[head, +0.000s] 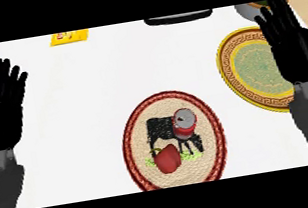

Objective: Pick the bell pepper from the placemat and place it in the plate

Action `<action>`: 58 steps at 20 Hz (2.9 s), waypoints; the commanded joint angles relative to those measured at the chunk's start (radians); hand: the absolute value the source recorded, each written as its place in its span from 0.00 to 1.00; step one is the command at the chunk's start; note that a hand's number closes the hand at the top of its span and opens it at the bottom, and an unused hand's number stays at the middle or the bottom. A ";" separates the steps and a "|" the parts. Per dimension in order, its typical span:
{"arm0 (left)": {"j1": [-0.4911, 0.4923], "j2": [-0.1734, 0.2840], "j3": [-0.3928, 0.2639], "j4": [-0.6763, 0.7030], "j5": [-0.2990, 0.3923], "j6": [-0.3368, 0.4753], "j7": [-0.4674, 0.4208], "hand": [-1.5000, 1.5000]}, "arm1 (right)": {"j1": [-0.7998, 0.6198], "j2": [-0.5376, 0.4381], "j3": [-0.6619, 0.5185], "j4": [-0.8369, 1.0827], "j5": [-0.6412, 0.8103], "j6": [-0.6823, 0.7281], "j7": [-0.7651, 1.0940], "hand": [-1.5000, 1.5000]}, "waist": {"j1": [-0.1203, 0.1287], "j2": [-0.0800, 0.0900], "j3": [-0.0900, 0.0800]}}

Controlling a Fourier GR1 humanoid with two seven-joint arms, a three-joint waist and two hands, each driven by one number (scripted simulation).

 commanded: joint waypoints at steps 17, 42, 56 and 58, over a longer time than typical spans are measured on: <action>0.053 0.018 -0.160 0.134 -0.148 -0.060 0.076 0.50 | -0.108 -0.053 0.608 0.232 0.610 0.365 -0.657 0.00 | 0.018 0.042 -0.002; 0.092 -0.014 -0.067 0.135 -0.202 -0.114 0.062 0.50 | -0.139 -0.027 0.728 -0.062 1.111 0.557 -0.191 0.00 | -0.007 0.032 -0.004; 0.085 -0.057 -0.031 0.093 -0.246 -0.155 0.118 0.50 | -0.104 0.112 0.723 0.053 1.360 0.633 -0.197 0.00 | -0.005 0.033 -0.003; 0.066 -0.102 -0.071 0.067 -0.282 -0.092 0.168 0.50 | -0.115 0.187 0.769 0.148 1.414 0.573 -0.164 0.00 | -0.002 0.033 -0.003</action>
